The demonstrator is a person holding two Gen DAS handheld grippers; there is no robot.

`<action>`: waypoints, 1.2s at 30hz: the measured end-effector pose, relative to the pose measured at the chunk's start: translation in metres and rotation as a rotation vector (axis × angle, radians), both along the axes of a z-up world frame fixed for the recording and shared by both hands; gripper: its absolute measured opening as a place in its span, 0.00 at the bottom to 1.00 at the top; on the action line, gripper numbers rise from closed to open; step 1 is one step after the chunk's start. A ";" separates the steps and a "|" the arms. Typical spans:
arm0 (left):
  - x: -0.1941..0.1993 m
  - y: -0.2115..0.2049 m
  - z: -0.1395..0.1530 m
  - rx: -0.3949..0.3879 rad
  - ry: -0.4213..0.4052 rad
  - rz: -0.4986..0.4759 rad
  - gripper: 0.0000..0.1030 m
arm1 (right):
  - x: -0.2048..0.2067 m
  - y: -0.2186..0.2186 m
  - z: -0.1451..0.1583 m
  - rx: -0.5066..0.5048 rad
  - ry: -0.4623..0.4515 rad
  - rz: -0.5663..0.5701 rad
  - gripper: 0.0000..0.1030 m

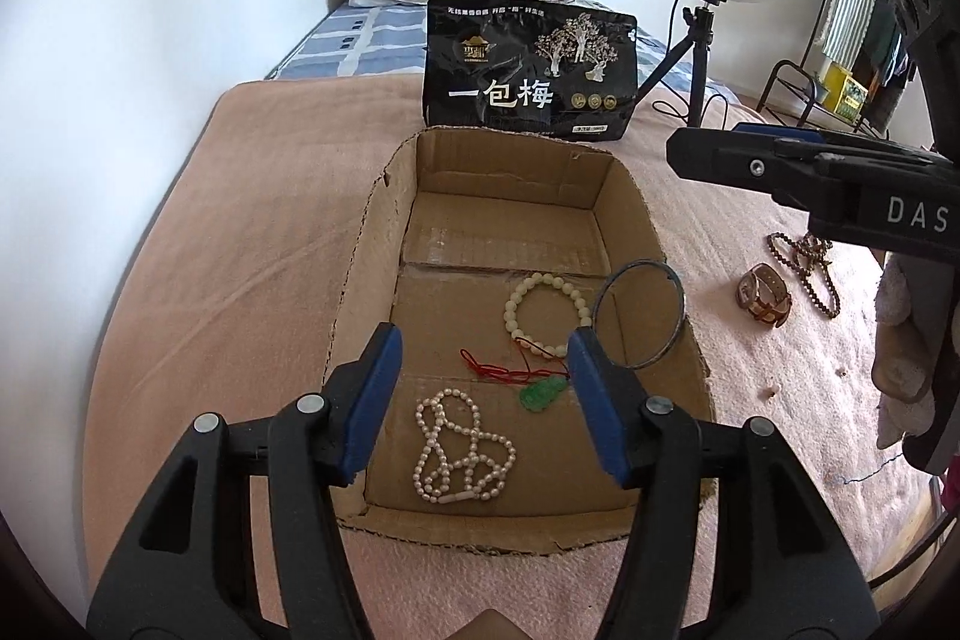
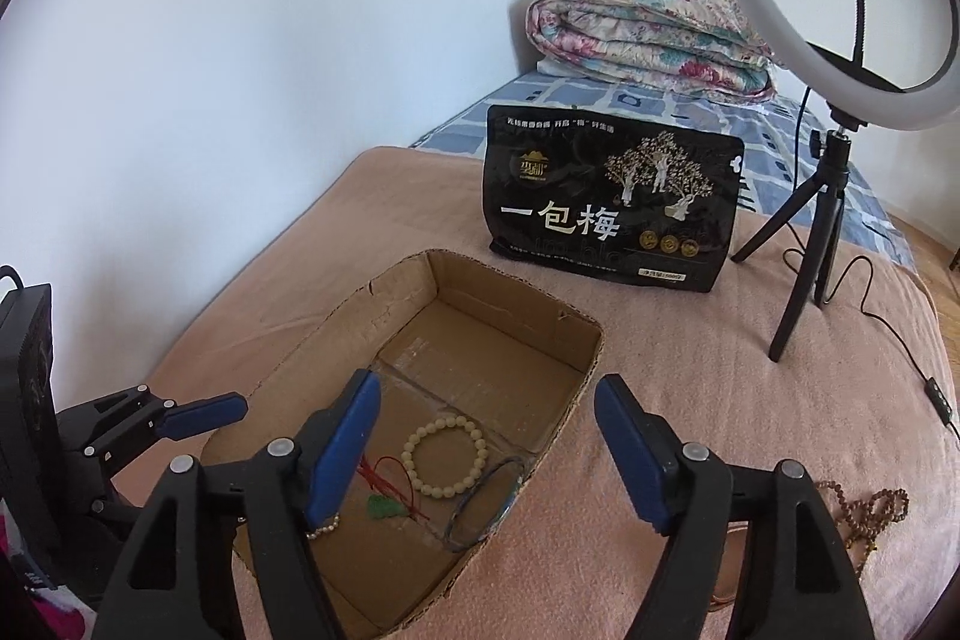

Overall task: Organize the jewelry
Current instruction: 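Open the left tool over the box while the right tool releases the bracelet inside, then move the left tool to the brown leather watch while the right tool moves to the wooden bead mala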

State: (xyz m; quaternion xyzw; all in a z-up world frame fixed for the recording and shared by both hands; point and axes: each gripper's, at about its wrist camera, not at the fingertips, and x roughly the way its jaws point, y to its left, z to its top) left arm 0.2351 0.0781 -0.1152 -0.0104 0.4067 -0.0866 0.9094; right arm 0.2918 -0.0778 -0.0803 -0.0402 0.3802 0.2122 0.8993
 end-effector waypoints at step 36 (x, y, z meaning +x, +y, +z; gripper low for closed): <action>-0.051 -0.129 0.040 -0.030 -0.074 -0.238 0.57 | -0.062 -0.245 0.029 0.025 -0.039 -0.419 1.00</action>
